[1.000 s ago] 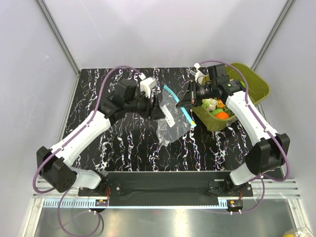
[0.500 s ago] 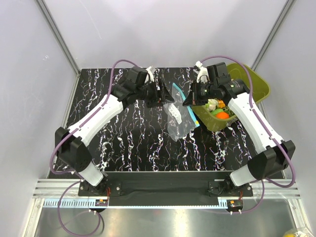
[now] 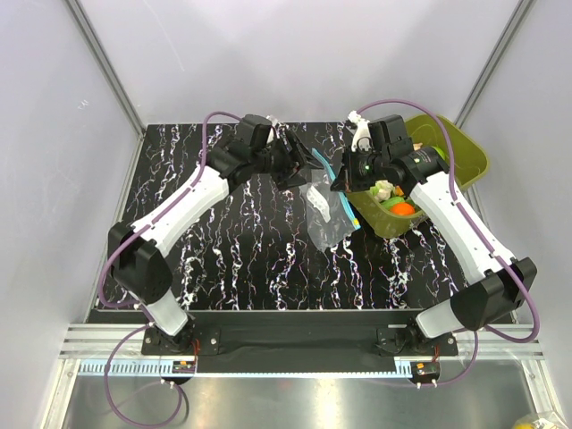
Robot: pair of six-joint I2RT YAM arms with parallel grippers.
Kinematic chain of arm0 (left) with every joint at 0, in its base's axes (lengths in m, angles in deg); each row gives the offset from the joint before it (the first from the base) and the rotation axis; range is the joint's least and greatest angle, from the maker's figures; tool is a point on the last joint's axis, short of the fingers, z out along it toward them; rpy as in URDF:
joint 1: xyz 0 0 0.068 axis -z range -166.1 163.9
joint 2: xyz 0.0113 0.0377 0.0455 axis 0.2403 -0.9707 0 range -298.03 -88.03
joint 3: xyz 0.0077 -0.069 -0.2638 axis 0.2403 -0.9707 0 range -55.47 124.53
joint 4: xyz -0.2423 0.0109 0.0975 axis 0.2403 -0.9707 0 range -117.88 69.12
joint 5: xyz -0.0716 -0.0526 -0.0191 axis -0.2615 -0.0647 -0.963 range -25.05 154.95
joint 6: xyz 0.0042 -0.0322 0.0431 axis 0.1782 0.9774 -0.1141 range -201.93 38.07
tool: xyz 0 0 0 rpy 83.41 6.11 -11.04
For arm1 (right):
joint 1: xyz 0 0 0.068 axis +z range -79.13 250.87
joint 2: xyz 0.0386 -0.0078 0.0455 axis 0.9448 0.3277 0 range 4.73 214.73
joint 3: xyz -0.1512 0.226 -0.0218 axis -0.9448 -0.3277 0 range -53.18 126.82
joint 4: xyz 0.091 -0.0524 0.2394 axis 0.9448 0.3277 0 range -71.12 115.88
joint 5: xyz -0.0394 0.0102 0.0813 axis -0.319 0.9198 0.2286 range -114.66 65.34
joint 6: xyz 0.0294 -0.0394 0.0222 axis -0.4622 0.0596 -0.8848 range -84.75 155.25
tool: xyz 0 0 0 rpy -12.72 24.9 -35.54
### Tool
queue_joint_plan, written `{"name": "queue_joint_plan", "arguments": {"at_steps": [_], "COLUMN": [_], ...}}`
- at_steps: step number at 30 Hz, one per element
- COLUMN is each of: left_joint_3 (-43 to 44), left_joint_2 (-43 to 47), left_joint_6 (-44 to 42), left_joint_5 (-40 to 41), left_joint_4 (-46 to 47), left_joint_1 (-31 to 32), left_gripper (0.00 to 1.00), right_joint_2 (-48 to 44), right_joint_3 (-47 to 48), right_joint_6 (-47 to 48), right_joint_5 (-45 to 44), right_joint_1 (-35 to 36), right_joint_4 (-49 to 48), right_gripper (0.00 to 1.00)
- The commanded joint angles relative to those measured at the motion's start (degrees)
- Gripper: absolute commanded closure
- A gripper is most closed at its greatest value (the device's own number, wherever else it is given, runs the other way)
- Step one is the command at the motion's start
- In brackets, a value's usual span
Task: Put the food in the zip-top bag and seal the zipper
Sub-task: Pick up the zipper food storage bag at the center of the board.
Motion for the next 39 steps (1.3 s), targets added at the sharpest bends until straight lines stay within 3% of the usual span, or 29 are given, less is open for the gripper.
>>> {"name": "queue_joint_plan", "arguments": {"at_steps": [1, 5, 10, 12, 13, 15, 16, 18, 21, 24, 33, 39], "left_joint_3": [-2.6, -5.0, -7.0, -8.7, -9.1, -9.1, -9.3, -10.9, -17.0, -21.7, -28.3, -26.8], "left_joint_2": [0.9, 0.8, 1.1, 1.5, 1.3, 0.6, 0.5, 1.1, 2.9, 4.1, 4.6, 4.8], "left_joint_6": [3.0, 2.5, -4.1, -4.1, -4.0, -4.0, -4.4, -6.9, -6.9, -5.2, -2.0, -3.4], "left_joint_5": [-0.5, -3.1, -4.8, -6.5, -7.8, -10.1, -12.0, -13.3, -16.8, -21.2, -24.4, -24.5], "left_joint_4": [8.1, 13.6, 15.6, 19.7, 23.0, 27.0, 28.1, 31.9, 40.8, 49.6, 59.4, 56.1], "left_joint_1": [0.4, 1.2, 1.7, 1.7, 1.7, 1.6, 1.7, 1.4, 0.7, -0.1, -0.2, -0.3], "left_gripper": [0.32, 0.53, 0.54, 0.70, 0.90, 1.00, 1.00, 1.00, 1.00, 1.00, 1.00, 1.00], "right_joint_2": [-1.1, -0.7, -0.3, -0.4, -0.6, -0.7, -0.7, -1.6, -3.4, -4.9, -10.6, -11.2], "right_joint_3": [1.2, 1.2, 2.1, 2.0, 2.0, 1.6, 1.6, 1.1, -0.1, -1.6, -9.5, -10.7], "right_joint_6": [0.2, -1.4, -3.1, -3.9, -4.1, -4.4, -4.4, -4.4, -5.5, -6.7, -8.9, -9.6], "right_joint_5": [0.5, 2.0, 4.3, 4.9, 5.3, 5.3, 4.7, 4.2, 3.2, 3.2, 4.9, 7.0], "right_joint_1": [0.2, 0.3, 0.2, 0.2, 0.3, 0.2, 0.2, 0.2, -0.8, -2.4, -4.4, -4.4], "right_joint_4": [-2.5, -3.7, -4.1, -4.5, -4.5, -4.1, -3.6, -3.1, -2.8, -3.0, -8.3, -10.8], "right_gripper": [1.00, 1.00, 1.00, 1.00, 1.00, 0.80, 0.67, 0.50, 0.42, 0.42, 0.44, 0.48]}}
